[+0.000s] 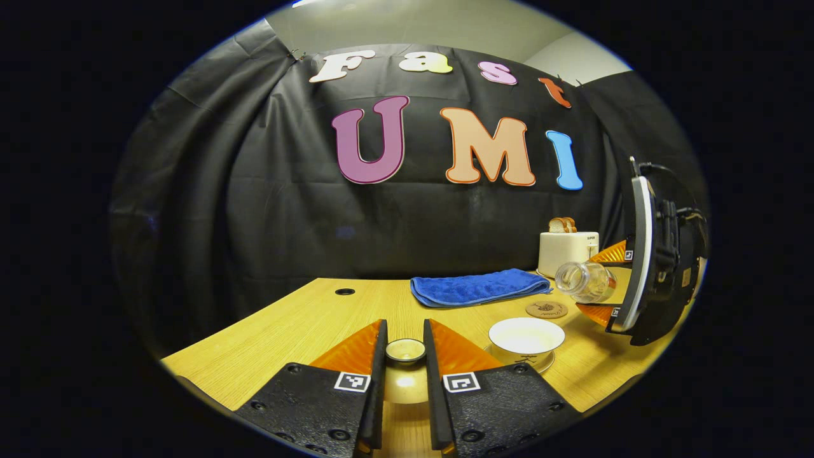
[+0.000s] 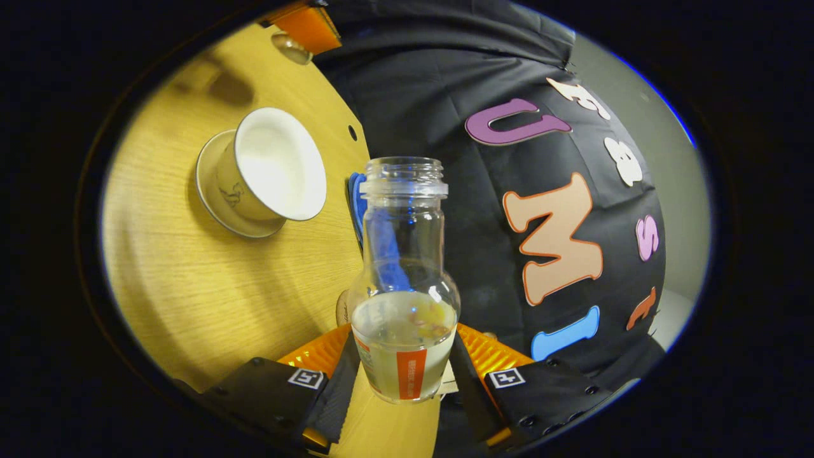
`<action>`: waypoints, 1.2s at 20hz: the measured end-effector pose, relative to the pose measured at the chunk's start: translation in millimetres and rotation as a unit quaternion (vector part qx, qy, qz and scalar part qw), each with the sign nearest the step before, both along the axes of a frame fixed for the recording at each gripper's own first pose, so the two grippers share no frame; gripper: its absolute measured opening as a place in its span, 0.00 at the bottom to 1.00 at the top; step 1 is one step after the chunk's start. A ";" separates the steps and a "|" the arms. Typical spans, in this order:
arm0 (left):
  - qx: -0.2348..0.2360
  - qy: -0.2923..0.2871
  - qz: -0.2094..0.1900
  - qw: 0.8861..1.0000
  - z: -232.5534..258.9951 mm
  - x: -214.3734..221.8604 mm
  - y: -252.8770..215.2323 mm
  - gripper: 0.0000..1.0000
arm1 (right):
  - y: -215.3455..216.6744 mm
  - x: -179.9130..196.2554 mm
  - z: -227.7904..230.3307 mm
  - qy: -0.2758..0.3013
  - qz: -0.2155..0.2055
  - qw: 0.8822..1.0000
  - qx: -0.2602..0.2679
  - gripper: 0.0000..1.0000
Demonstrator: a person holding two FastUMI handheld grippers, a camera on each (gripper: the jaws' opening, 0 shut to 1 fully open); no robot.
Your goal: Open the teacup lid with one hand, grasp the water bottle and pour water into the teacup with the other hand; after pouring, place the water bottle on the coaster and then close the teacup lid.
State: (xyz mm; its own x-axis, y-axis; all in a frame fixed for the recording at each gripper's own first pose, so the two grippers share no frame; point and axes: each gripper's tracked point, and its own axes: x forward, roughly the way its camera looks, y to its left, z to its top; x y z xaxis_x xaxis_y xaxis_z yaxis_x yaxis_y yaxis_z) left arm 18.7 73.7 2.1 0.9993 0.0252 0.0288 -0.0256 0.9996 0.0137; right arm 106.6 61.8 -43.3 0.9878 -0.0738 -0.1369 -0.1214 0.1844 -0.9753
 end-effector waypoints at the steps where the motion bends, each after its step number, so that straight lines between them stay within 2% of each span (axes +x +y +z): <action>1: 0.000 0.000 0.001 1.000 0.1 -0.6 0.4 0.27 | 1.4 1.1 0.8 -0.005 0.006 1.000 -0.016 0.78; 9: -0.001 0.001 0.004 1.000 -0.2 0.1 1.2 0.27 | 10.4 8.8 4.5 -0.023 0.038 0.991 -0.126 0.78; 14: -0.001 0.000 0.004 1.000 0.2 -0.2 1.1 0.27 | 16.7 12.4 16.9 -0.044 0.059 0.979 -0.188 0.77; 24: -0.001 0.000 0.004 1.000 -0.4 0.1 1.3 0.27 | 28.4 17.1 43.8 -0.081 0.084 0.964 -0.238 0.77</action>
